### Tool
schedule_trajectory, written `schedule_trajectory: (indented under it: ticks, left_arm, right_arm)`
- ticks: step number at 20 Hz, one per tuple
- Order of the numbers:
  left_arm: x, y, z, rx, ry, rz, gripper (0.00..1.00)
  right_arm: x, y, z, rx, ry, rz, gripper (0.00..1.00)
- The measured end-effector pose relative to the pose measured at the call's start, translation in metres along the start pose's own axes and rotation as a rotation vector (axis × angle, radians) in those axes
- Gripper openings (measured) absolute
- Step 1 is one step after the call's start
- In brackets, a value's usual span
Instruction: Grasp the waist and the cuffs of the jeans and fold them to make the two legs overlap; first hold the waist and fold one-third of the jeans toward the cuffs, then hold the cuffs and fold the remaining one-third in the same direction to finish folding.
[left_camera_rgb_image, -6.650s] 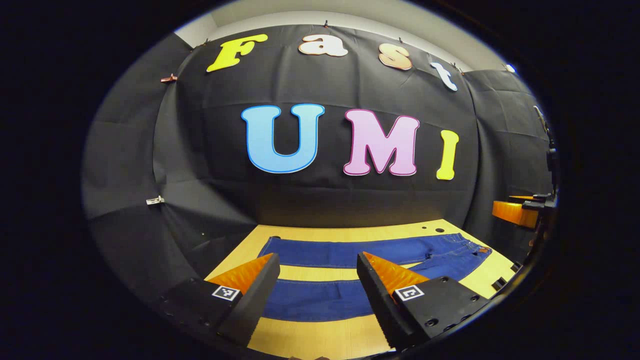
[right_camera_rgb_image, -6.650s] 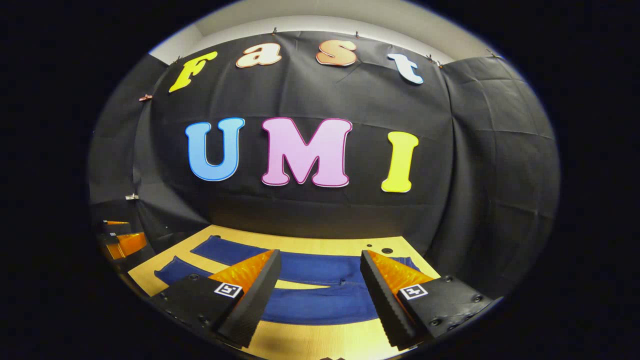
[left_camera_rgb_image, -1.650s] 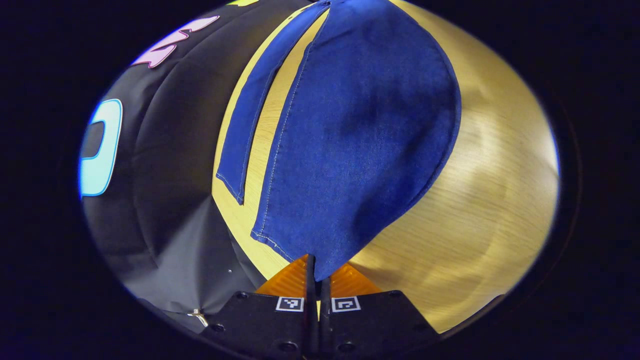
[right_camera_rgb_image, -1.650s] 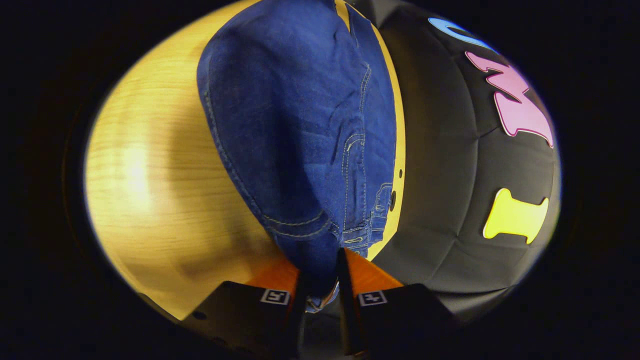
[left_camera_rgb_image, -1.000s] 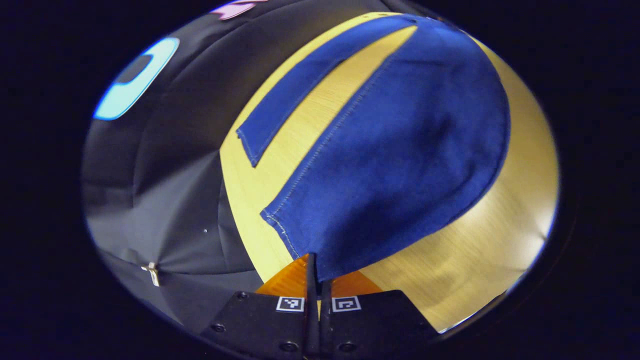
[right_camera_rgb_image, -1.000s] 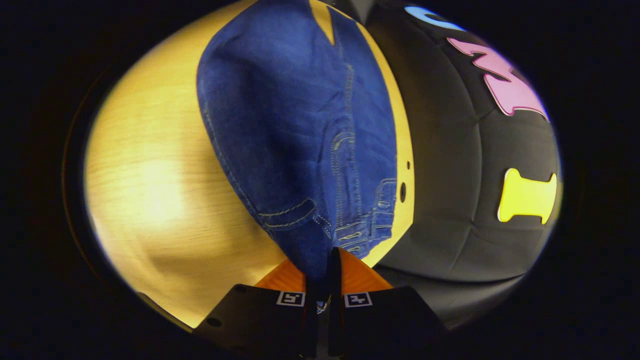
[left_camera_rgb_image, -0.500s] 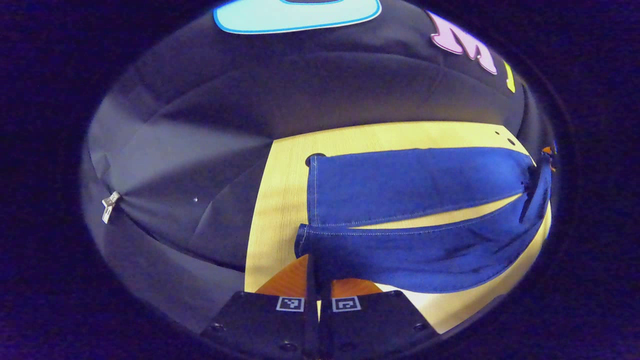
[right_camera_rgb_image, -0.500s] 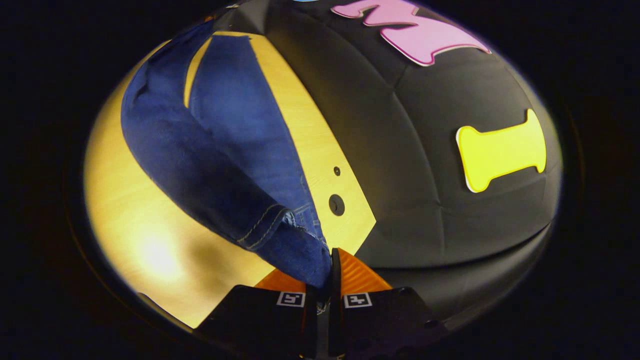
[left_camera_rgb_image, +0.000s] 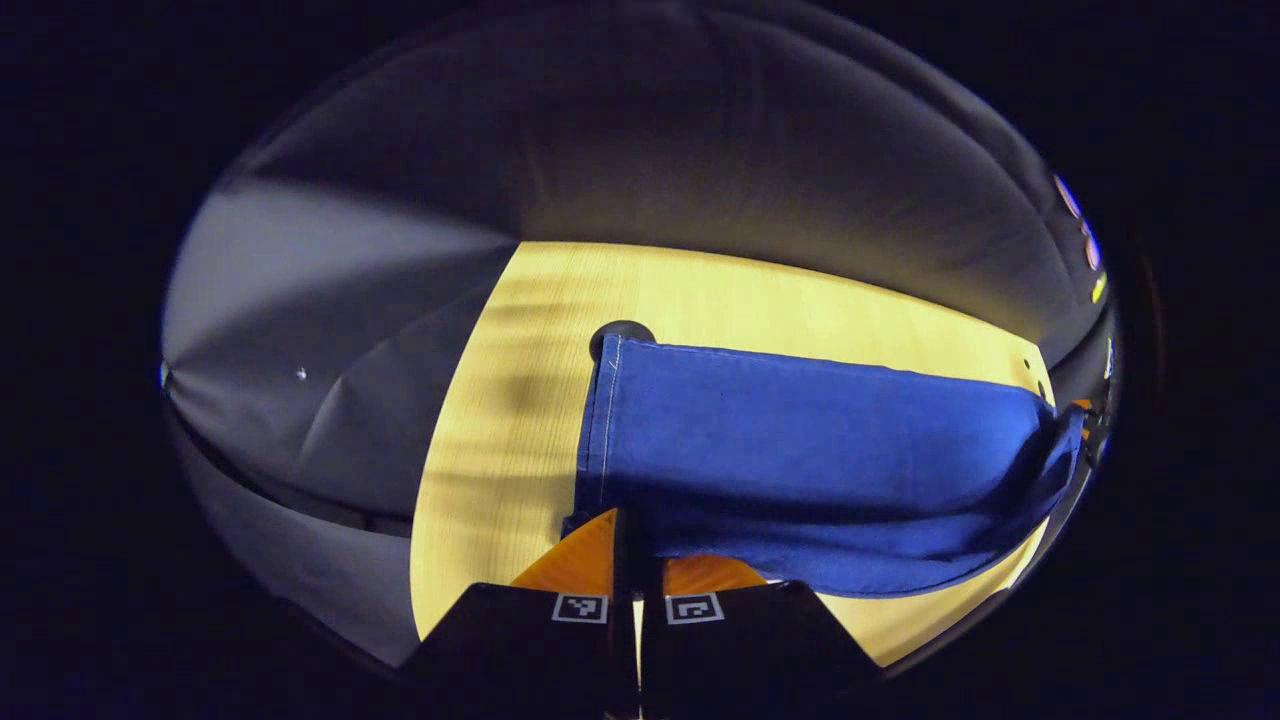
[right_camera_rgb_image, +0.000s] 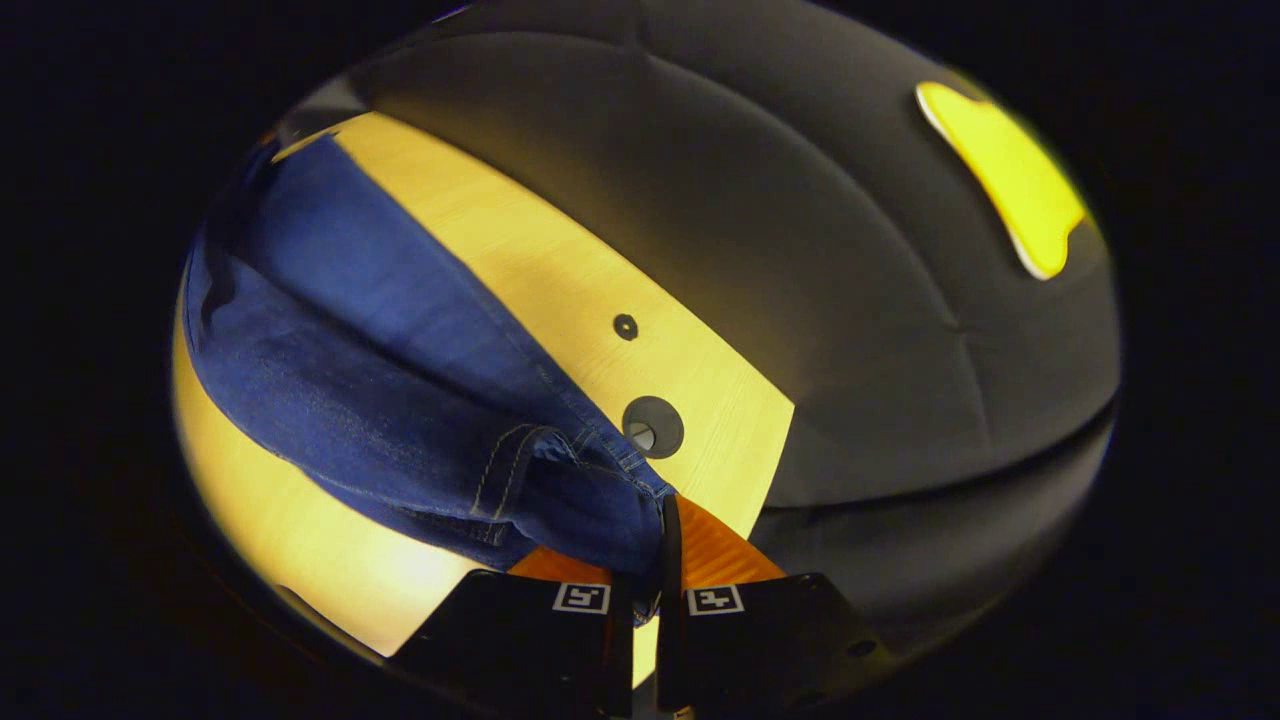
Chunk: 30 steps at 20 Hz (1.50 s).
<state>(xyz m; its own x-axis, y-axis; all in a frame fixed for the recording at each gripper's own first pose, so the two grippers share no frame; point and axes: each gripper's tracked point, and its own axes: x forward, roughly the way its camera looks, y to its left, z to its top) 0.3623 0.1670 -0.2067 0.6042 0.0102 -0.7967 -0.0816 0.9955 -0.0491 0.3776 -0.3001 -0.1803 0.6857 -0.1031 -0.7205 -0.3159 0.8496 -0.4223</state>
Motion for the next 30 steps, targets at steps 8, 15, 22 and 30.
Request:
schedule_trajectory:
  ticks: [8, 15, 22, 30]
  left_arm:
    - [0.029, -0.003, 0.025, -0.102, -0.063, 0.033, 0.47]
    - [-0.086, -0.008, 0.073, -0.121, -0.427, 0.124, 0.99]
    - [-0.172, -0.054, 0.025, -0.033, -0.612, 0.162, 0.98]
    - [-0.222, -0.156, -0.027, -0.070, -0.621, 0.017, 0.98]
  right_arm:
    - [-0.052, -0.041, 0.033, 0.347, 0.055, -0.032, 0.36]
    - [-0.145, -0.074, 0.030, 0.667, -0.163, -0.126, 0.98]
    - [-0.158, -0.056, -0.006, 0.926, -0.253, -0.200, 0.98]
    - [-0.112, -0.046, -0.042, 1.171, -0.229, -0.217, 0.99]
